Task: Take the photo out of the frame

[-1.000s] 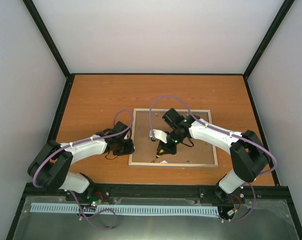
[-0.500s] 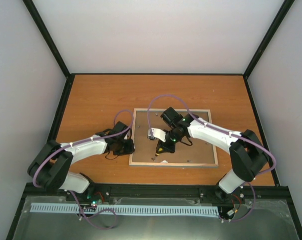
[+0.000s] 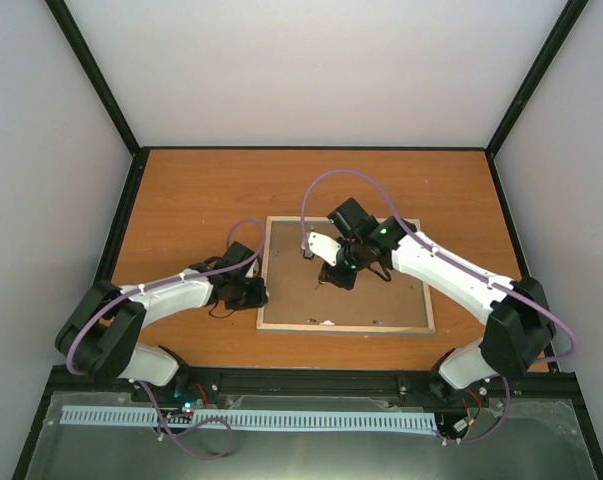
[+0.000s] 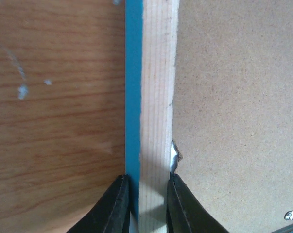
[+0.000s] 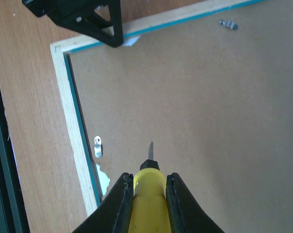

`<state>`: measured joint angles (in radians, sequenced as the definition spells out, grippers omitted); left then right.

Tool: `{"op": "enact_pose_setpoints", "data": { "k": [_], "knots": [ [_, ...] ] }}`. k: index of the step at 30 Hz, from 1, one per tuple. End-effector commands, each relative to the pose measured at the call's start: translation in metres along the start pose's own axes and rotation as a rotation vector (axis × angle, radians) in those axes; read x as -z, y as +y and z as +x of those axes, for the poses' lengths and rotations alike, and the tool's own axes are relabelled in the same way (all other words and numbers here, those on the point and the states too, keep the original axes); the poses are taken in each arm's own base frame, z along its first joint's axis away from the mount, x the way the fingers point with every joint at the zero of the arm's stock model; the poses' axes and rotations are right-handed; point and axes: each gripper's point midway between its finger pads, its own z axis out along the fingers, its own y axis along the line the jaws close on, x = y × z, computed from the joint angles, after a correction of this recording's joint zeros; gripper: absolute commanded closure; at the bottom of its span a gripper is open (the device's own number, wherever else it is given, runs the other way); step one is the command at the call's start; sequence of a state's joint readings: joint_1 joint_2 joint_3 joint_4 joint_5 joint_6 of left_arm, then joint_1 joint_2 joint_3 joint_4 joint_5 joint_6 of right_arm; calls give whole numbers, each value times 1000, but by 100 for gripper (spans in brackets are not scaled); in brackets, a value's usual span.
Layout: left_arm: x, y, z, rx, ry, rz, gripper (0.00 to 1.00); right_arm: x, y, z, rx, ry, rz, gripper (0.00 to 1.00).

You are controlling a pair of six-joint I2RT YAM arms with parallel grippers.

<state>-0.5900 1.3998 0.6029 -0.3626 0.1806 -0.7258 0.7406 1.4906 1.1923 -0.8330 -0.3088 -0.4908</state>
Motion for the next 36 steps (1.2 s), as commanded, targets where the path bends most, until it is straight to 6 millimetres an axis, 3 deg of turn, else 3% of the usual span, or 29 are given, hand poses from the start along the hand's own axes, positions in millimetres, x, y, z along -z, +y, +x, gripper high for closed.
{"op": "enact_pose_setpoints", "data": {
  "k": [1,3,6,7,10,14,19,21,24,32,36],
  "knots": [
    [6,21,-23,-14,-47,-68,99,17,-13,12,-32,18,76,97],
    [12,23,-41,-28,-81,-74,93,24,-31,25,-75,21,116,97],
    [22,24,-67,-31,-124,-122,51,37,-58,46,-147,27,173,97],
    [27,21,-74,-33,-138,-133,45,41,-66,54,-168,31,197,97],
    [42,8,-90,-20,-185,-112,38,55,-95,82,-237,47,287,97],
    [55,-13,-87,-47,-197,-72,38,81,-136,124,-359,65,397,97],
    [59,-60,-49,-200,-131,23,42,103,-171,177,-483,96,480,97],
    [60,-80,-22,-242,-84,80,43,101,-177,200,-526,131,484,97],
    [59,-90,11,-255,-28,111,44,86,-174,223,-552,184,443,97],
    [44,-96,93,-343,167,179,54,61,-146,234,-548,197,340,97],
    [39,-89,111,-341,218,164,61,57,-139,238,-546,217,327,97]
  ]
}}
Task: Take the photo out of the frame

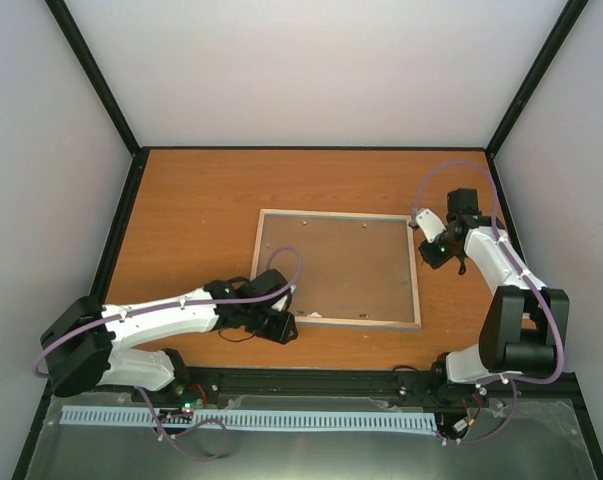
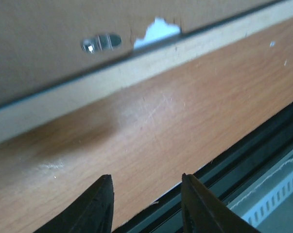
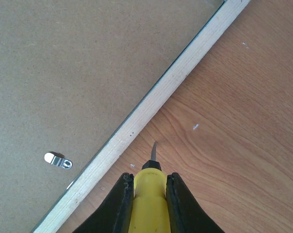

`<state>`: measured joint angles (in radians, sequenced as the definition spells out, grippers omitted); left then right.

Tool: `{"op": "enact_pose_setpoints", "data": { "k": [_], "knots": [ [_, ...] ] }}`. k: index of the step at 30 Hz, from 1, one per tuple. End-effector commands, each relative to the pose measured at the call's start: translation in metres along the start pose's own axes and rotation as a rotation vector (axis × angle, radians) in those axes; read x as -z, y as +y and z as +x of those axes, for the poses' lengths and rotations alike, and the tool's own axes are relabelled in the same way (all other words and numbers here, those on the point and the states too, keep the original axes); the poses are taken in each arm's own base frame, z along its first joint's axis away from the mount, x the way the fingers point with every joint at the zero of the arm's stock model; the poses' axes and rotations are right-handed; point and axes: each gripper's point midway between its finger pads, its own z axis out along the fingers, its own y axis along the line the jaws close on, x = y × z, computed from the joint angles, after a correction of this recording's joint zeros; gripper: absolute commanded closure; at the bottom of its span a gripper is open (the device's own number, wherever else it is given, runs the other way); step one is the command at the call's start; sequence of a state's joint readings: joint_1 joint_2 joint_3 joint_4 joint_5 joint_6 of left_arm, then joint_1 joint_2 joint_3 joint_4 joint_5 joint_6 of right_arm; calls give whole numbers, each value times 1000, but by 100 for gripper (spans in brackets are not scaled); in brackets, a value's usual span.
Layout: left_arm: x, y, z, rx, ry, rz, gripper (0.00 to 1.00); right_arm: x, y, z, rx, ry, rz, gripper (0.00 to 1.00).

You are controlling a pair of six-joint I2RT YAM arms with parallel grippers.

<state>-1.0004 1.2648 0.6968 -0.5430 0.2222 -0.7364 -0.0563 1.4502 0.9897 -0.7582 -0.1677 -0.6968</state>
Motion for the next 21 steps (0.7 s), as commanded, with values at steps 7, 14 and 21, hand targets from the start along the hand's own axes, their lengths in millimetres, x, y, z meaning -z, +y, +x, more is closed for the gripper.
{"op": "enact_pose_setpoints", "data": {
  "k": [7,14,21],
  "knots": [
    [-16,17,29,124,76,-42,48,-2,37,25,25,53,-121,97],
    [-22,59,33,272,52,-178,38,11,72,29,110,60,-167,97],
    [-6,90,10,405,-100,-148,32,22,110,35,191,82,-212,97]
  ]
}}
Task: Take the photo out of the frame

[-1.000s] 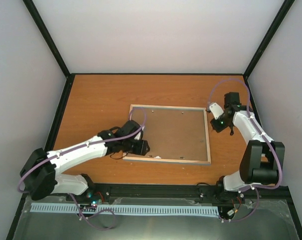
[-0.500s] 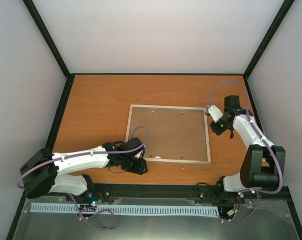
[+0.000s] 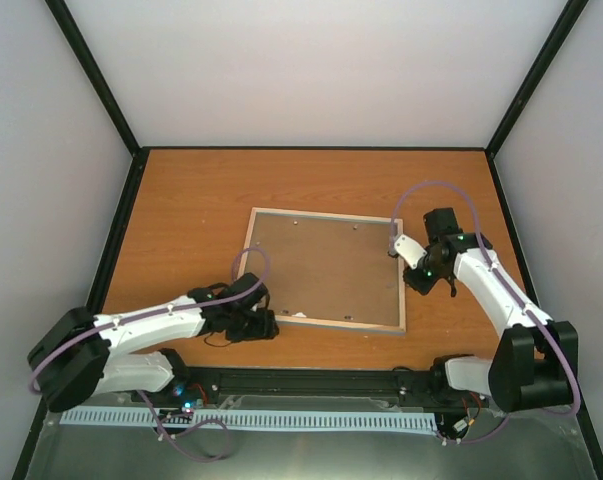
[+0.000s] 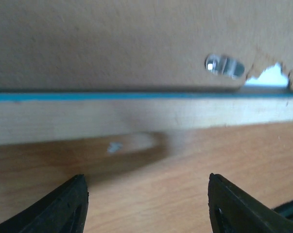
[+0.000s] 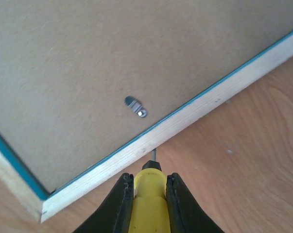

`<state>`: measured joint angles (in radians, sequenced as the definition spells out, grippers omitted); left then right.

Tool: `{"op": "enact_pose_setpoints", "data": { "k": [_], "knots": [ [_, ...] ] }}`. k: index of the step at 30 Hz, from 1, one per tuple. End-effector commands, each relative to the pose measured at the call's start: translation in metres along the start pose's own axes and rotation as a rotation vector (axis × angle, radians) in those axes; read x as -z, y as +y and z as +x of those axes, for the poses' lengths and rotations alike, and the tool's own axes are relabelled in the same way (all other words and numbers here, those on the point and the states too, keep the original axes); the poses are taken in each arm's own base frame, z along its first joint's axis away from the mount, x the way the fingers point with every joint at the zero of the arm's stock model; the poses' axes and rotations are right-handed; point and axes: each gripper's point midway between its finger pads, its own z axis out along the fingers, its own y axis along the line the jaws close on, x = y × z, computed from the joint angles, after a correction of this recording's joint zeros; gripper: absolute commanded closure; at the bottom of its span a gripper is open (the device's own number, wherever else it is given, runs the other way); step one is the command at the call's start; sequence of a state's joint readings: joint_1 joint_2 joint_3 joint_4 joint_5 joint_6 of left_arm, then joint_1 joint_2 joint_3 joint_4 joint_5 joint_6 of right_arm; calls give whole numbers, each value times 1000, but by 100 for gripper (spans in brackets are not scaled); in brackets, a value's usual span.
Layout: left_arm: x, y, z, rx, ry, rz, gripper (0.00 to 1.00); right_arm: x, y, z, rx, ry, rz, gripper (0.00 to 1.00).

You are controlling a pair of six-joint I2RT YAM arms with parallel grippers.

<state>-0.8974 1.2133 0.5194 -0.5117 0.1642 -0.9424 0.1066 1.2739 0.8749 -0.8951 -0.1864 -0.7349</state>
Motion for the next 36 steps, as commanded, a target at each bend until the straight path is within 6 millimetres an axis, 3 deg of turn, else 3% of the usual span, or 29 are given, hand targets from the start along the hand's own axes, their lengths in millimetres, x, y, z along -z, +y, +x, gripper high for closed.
{"op": "enact_pose_setpoints", "data": {
  "k": [1,7,11,18,25,30,36],
  "knots": [
    [5,21,-22,104,-87,-6,32,2,40,10,22,36,-110,97],
    [11,40,-55,173,-134,-14,30,14,66,-3,75,-26,-169,97],
    [24,37,-67,229,-171,0,30,28,69,-8,111,-45,-187,97],
    [46,39,-62,456,-215,31,30,43,45,-19,146,-47,-60,97],
    [51,42,-56,630,-233,77,31,53,26,-50,150,-104,-28,97],
    [55,46,-55,739,-219,27,32,51,27,-66,134,-137,-78,97],
    [48,51,-51,807,-189,-11,32,49,27,-67,132,-147,-72,97]
  ]
}}
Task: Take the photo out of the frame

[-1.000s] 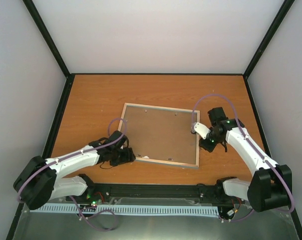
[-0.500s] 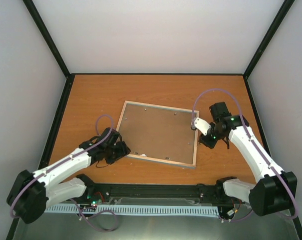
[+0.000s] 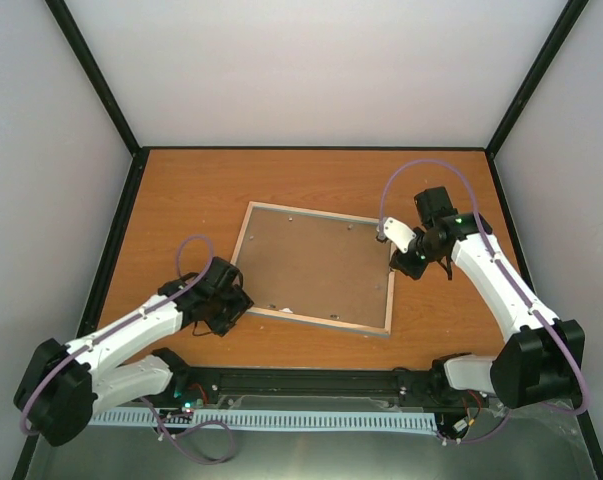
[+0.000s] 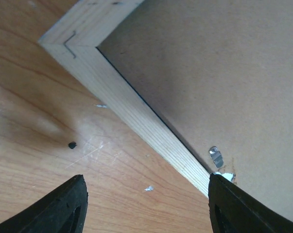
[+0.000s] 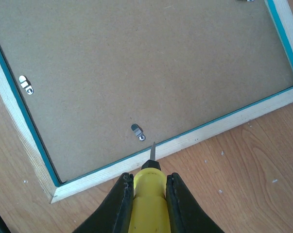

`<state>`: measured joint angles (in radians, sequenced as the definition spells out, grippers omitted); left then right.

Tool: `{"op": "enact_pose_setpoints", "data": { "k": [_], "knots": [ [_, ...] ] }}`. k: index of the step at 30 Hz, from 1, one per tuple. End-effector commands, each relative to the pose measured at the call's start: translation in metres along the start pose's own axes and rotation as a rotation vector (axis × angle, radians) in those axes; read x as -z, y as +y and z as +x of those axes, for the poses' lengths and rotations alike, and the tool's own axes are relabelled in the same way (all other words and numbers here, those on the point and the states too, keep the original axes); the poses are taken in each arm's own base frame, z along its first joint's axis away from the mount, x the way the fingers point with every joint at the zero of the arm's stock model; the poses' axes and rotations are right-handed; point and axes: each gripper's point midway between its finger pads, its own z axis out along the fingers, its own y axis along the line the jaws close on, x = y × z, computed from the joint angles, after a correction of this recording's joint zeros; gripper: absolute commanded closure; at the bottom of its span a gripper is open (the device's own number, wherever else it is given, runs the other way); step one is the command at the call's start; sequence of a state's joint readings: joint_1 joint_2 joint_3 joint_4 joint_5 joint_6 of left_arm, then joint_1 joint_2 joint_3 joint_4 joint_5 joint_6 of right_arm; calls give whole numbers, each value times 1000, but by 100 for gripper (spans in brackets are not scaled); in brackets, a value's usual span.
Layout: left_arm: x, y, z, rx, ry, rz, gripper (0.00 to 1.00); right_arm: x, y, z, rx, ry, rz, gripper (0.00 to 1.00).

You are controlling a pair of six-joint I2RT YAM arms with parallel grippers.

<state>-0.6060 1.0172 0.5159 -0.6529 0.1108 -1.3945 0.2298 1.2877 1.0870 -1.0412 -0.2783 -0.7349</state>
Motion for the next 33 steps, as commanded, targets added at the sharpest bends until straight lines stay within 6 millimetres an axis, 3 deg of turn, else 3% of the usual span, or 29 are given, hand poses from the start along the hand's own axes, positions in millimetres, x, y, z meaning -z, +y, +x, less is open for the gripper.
{"op": "enact_pose_setpoints", "data": {
  "k": [1,11,19,26,33],
  "knots": [
    [2,-5,-5,93,-12,-25,32,4,0,-9,7,-40,10,97],
    [-20,-38,-20,73,-44,-19,41,0,3,-4,0,-33,6,97],
    [-31,-43,-19,41,-16,-55,53,2,0,-1,11,-26,32,97],
    [-37,-43,-21,19,-20,-68,70,2,0,-1,14,-23,33,97],
    [-41,-46,-56,-104,-29,-9,77,4,-2,0,20,-17,45,97]
  ]
}}
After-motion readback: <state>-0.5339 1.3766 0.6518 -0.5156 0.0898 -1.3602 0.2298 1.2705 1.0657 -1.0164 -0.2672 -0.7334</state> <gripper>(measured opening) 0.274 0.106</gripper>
